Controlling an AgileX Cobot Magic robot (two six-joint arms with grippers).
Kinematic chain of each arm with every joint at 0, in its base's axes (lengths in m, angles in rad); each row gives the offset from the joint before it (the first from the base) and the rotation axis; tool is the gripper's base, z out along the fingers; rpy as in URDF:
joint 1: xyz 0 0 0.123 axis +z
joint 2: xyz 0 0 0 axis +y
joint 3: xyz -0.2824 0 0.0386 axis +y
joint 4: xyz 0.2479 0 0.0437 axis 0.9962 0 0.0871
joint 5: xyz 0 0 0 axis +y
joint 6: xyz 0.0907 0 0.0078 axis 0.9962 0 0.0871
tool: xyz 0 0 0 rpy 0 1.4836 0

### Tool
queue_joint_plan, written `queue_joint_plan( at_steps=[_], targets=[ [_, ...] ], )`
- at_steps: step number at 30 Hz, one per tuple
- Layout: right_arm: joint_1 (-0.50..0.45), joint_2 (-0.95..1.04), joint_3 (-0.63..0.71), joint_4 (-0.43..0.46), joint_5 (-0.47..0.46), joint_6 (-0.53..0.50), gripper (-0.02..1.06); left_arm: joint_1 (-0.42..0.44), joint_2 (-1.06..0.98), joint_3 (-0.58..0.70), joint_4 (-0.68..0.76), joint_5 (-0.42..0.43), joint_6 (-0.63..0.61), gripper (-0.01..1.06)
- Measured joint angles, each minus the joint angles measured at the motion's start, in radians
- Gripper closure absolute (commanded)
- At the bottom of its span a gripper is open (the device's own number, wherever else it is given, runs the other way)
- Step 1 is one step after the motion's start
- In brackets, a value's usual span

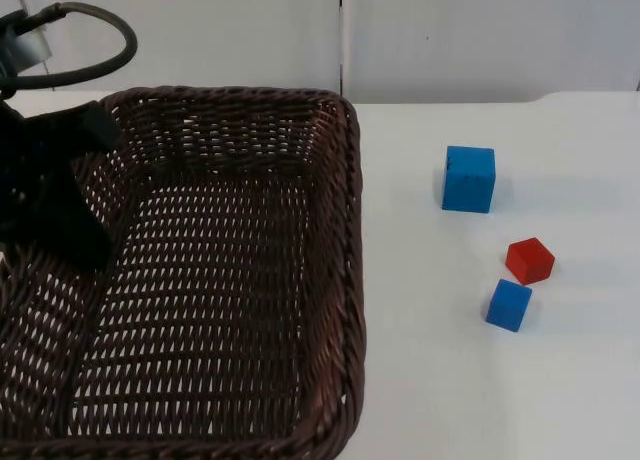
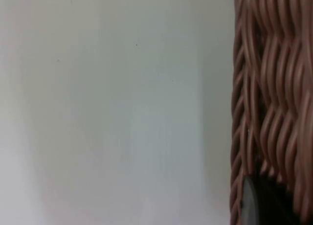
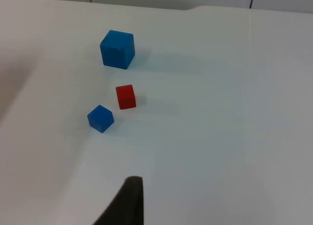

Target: Pick up the basket with the left hand and place the largest block into the basket with the right hand.

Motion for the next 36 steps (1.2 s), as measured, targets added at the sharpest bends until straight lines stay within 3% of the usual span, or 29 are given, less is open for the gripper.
queue_joint_plan(
  at_steps=[12,22,36],
  targets=[
    [0.0,0.051,-0.012,0.0,-0.02,0.016,-0.01,0.0,0.0,0.0,-0.017,0.0,0.009,1.05],
    [0.0,0.392,-0.047,0.047,-0.251,0.042,-0.01,0.0,0.0,0.0,-0.029,0.018,0.011,1.05],
    [0.0,0.867,-0.239,0.048,-0.331,0.042,-0.01,0.0,0.0,0.0,-0.037,0.022,0.011,1.05]
  ],
)
